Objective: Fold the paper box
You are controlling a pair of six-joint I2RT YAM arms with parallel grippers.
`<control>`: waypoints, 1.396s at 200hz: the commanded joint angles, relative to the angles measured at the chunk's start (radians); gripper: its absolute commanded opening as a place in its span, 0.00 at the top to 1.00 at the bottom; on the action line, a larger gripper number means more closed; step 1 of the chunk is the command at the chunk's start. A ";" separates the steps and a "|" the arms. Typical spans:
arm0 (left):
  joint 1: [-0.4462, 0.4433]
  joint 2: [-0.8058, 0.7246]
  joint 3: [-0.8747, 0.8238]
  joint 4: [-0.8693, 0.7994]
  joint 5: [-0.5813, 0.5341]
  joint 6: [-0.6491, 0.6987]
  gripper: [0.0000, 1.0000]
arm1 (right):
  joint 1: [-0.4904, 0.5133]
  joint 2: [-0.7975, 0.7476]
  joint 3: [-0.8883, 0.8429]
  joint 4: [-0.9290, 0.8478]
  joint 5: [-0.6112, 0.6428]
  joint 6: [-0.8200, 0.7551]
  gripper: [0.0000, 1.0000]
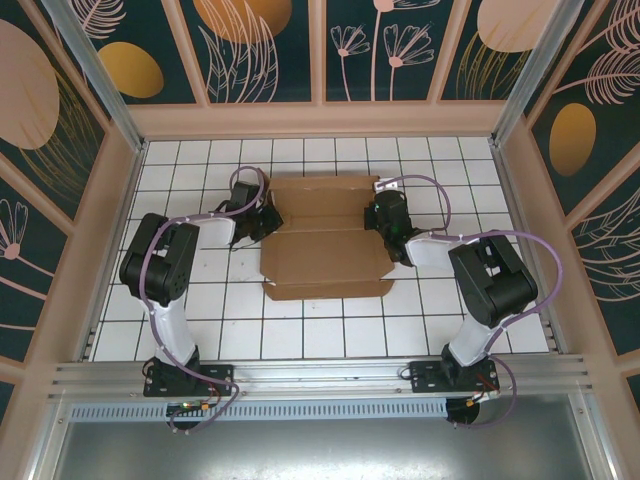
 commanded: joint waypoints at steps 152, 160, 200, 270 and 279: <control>0.097 -0.815 -0.405 -0.056 -0.160 0.229 1.00 | -0.074 0.056 0.086 -0.176 -0.132 -0.015 1.00; 0.114 -0.830 -0.404 -0.046 -0.198 0.217 1.00 | -0.074 0.059 0.089 -0.181 -0.134 -0.017 1.00; 0.176 -0.607 -0.281 -0.018 -0.198 0.235 0.87 | -0.072 0.058 0.099 -0.198 -0.146 -0.023 1.00; 0.181 -0.287 -0.079 0.119 0.019 0.375 0.71 | -0.058 0.057 0.090 -0.212 -0.146 -0.023 1.00; 0.181 -0.282 -0.084 0.135 0.032 0.397 0.70 | -0.058 0.056 0.090 -0.212 -0.145 -0.023 1.00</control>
